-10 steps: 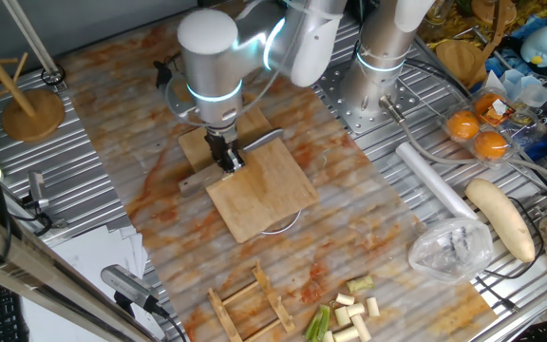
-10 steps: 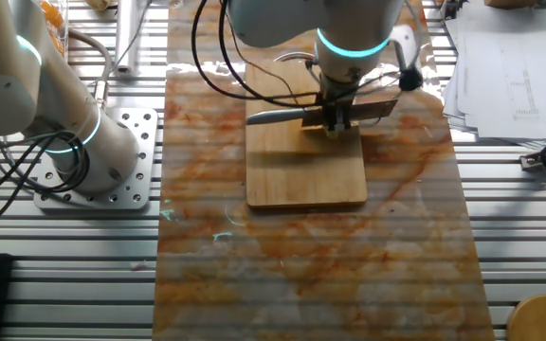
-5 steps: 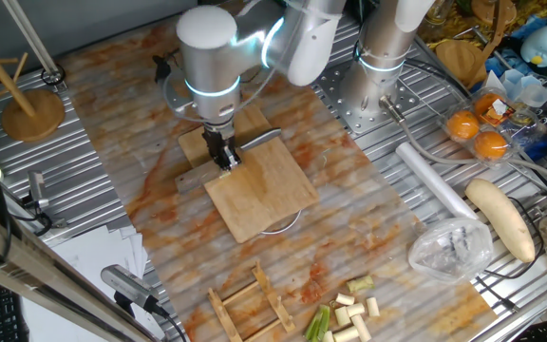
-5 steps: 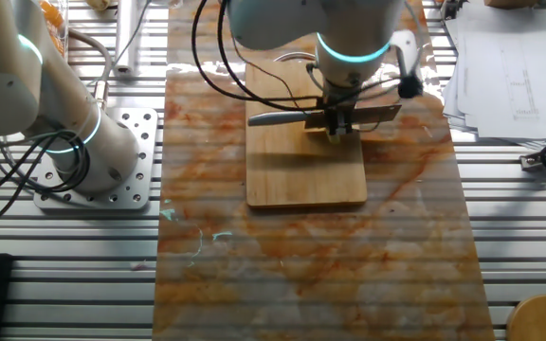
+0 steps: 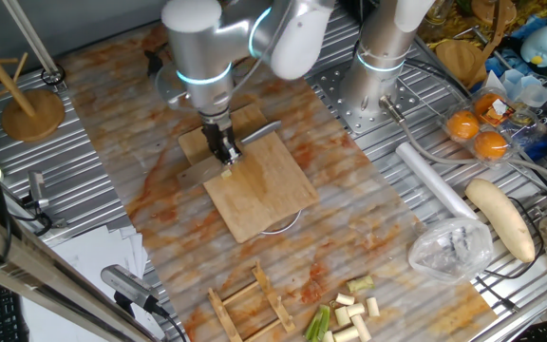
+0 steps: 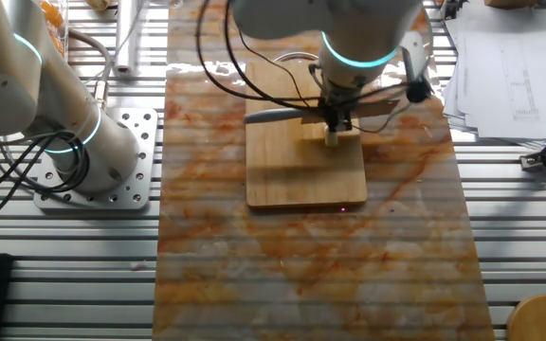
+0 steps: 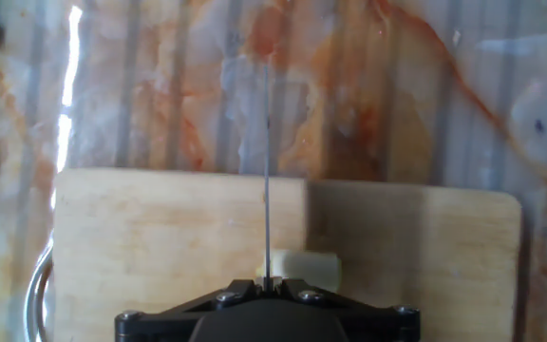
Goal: Chop the scallions
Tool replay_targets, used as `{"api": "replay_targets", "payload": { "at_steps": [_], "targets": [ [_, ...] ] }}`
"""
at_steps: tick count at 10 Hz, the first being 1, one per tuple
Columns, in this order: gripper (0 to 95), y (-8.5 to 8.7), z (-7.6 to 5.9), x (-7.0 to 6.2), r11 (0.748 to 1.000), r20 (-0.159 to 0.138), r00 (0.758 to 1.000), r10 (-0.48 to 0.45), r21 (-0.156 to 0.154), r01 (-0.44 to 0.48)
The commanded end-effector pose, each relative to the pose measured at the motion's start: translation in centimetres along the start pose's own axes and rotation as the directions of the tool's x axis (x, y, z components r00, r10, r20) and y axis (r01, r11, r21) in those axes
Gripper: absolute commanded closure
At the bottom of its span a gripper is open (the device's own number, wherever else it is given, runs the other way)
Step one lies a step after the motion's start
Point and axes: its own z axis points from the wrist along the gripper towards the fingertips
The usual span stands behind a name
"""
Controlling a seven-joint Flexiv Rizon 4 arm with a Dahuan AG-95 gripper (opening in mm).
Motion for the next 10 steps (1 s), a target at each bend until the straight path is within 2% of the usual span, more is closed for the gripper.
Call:
{"api": "replay_targets", "payload": {
  "at_steps": [1,8,10],
  "targets": [
    [95.0,0.0,0.5,-0.4,1.0,0.006,1.0,0.004,-0.002,-0.004],
    [95.0,-0.1,1.1,-1.0,1.0,0.005,1.0,0.0,0.019,0.0],
    [95.0,-0.3,2.1,-1.3,0.999,0.014,1.0,-0.008,0.052,0.007]
  ]
}}
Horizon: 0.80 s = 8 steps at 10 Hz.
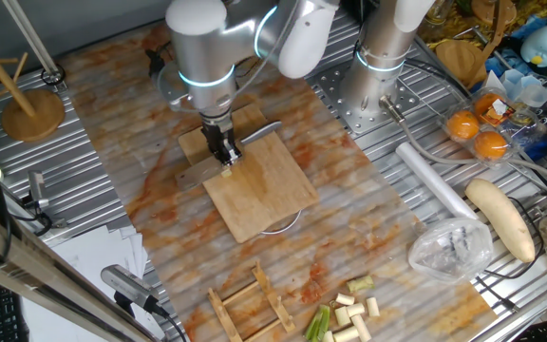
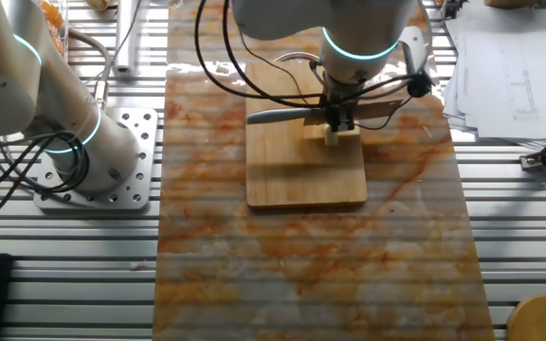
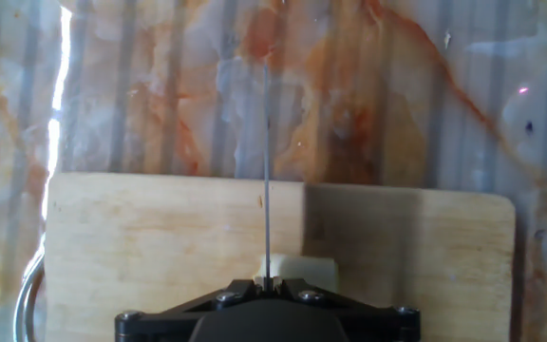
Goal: Chop the scallions
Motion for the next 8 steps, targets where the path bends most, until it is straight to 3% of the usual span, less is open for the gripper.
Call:
{"api": "replay_targets", "payload": {
  "at_steps": [1,2,3,5,8],
  "targets": [
    [95.0,-0.3,1.8,-0.6,0.999,0.048,0.999,0.0,0.032,-0.001],
    [95.0,-0.1,2.8,-1.2,0.999,0.07,0.998,0.005,0.035,-0.007],
    [95.0,0.1,3.2,-2.1,0.999,0.064,0.998,0.026,0.028,-0.028],
    [95.0,0.0,2.9,-2.2,0.999,0.049,0.999,0.021,0.028,-0.022],
    [95.0,-0.4,1.4,-1.6,1.0,0.02,1.0,0.015,-0.027,-0.014]
  ]
}}
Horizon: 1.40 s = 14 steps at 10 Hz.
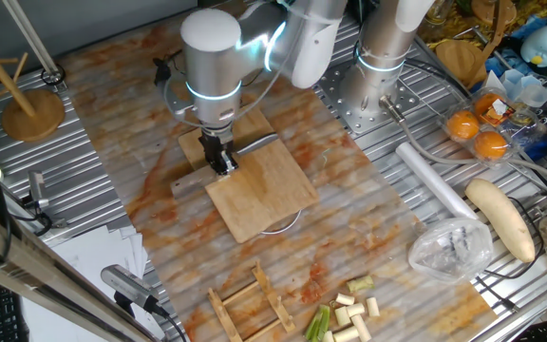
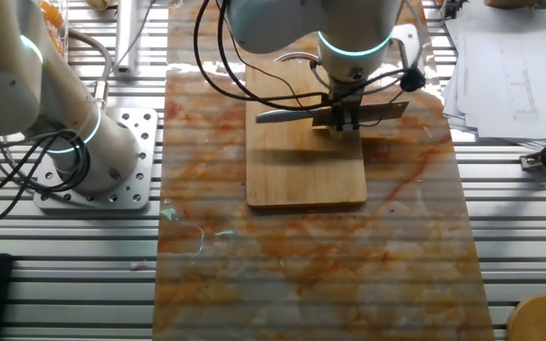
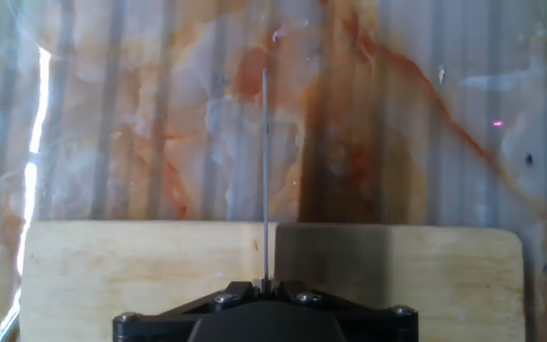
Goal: Chop the scallions
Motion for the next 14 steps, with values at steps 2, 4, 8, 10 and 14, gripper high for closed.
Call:
{"api": "replay_targets", "payload": {
  "at_steps": [2,4,8,10,14],
  "targets": [
    [95.0,0.0,-1.1,0.3,0.999,-0.07,0.997,-0.028,-0.046,0.025],
    [95.0,0.1,-1.9,0.5,0.999,-0.076,0.997,-0.032,-0.046,0.029],
    [95.0,0.2,-3.0,0.6,0.997,-0.096,0.993,-0.069,0.009,0.071],
    [95.0,0.2,-3.0,0.6,0.99,-0.111,0.984,-0.138,0.025,0.141],
    [95.0,0.2,-3.0,0.6,0.993,-0.11,0.987,-0.115,0.022,0.118]
  ]
}}
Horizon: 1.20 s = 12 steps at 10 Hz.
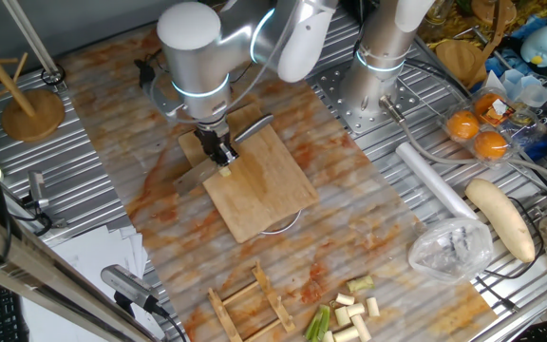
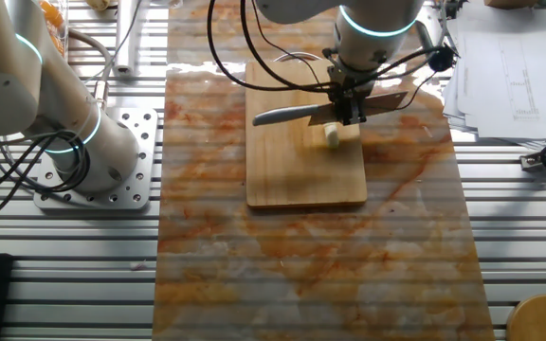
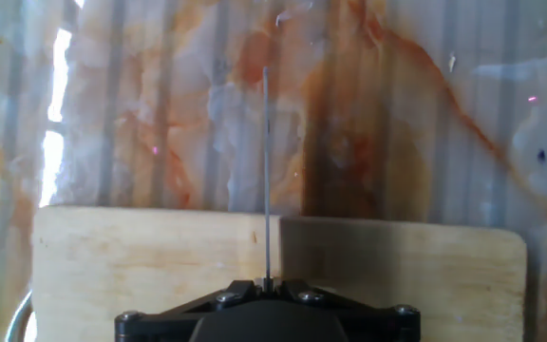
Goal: Chop the scallions
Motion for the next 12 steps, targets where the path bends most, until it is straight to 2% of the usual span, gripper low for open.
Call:
{"api": "replay_targets", "payload": {
  "at_steps": [1,2,4,5,6,8,9,11,12],
  "targets": [
    [95.0,0.05,0.0,-0.08,1.0,0.005,1.0,-0.022,-0.007,0.022],
    [95.0,0.05,0.0,-0.08,0.993,0.001,0.993,-0.117,-0.007,0.117],
    [95.0,0.05,0.0,-0.08,0.984,-0.009,0.984,-0.177,-0.007,0.177],
    [95.0,0.05,0.0,-0.08,0.962,-0.02,0.962,-0.274,-0.014,0.273],
    [95.0,0.05,0.0,-0.08,0.905,-0.02,0.905,-0.426,-0.019,0.425],
    [95.0,0.05,0.0,-0.08,0.808,-0.029,0.808,-0.589,-0.007,0.589],
    [95.0,0.05,0.0,-0.08,0.753,-0.047,0.752,-0.657,0.008,0.658],
    [95.0,0.05,0.0,-0.08,0.677,-0.105,0.676,-0.729,0.035,0.736],
    [95.0,0.05,0.0,-0.08,0.668,-0.119,0.668,-0.735,0.041,0.743]
  ]
}}
